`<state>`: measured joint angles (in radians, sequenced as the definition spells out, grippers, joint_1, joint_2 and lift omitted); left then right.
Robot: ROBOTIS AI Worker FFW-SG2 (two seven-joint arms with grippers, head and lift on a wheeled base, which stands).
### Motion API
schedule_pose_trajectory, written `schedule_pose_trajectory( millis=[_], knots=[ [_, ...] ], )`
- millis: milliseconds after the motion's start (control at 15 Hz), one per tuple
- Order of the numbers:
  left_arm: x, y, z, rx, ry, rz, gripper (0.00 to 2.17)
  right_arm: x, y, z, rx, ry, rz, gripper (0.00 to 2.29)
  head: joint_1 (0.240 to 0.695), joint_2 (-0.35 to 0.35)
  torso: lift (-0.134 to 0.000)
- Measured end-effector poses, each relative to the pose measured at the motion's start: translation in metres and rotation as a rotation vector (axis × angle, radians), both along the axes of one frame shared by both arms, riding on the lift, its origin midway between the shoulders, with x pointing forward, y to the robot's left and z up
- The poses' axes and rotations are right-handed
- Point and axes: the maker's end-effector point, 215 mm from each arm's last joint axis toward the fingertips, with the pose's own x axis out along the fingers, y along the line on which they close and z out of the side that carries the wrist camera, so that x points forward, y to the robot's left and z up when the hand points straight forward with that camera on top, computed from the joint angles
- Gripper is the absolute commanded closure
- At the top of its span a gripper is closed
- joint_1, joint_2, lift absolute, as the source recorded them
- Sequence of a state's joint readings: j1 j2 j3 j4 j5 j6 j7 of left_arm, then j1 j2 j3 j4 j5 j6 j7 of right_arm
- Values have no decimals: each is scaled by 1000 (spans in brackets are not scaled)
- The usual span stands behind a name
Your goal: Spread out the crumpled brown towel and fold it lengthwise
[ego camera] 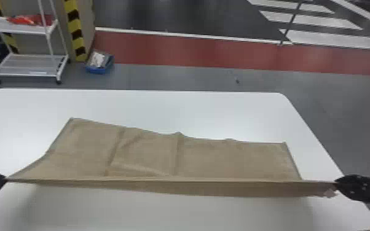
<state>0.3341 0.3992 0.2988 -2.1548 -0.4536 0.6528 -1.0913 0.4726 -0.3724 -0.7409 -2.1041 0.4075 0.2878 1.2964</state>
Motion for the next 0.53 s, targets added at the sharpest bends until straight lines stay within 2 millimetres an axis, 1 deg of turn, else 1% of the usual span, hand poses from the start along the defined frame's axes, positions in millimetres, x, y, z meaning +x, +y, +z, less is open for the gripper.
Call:
schedule_pose_trajectory(
  millis=[200, 400, 533],
  knots=[
    [-6, 6, 14, 5, -1, -15, 1376, 0, -14, 5, -9, -7, -21, 1831, 695, -201, -124],
    [-11, 9, 33, -7, -4, -26, 1372, 3, -22, 12, -14, -22, -34, 1831, 695, -212, -124],
    [-12, 12, 38, -8, -7, -27, 1372, 5, -26, 13, -12, -26, -41, 1831, 695, -212, -124]
  ],
)
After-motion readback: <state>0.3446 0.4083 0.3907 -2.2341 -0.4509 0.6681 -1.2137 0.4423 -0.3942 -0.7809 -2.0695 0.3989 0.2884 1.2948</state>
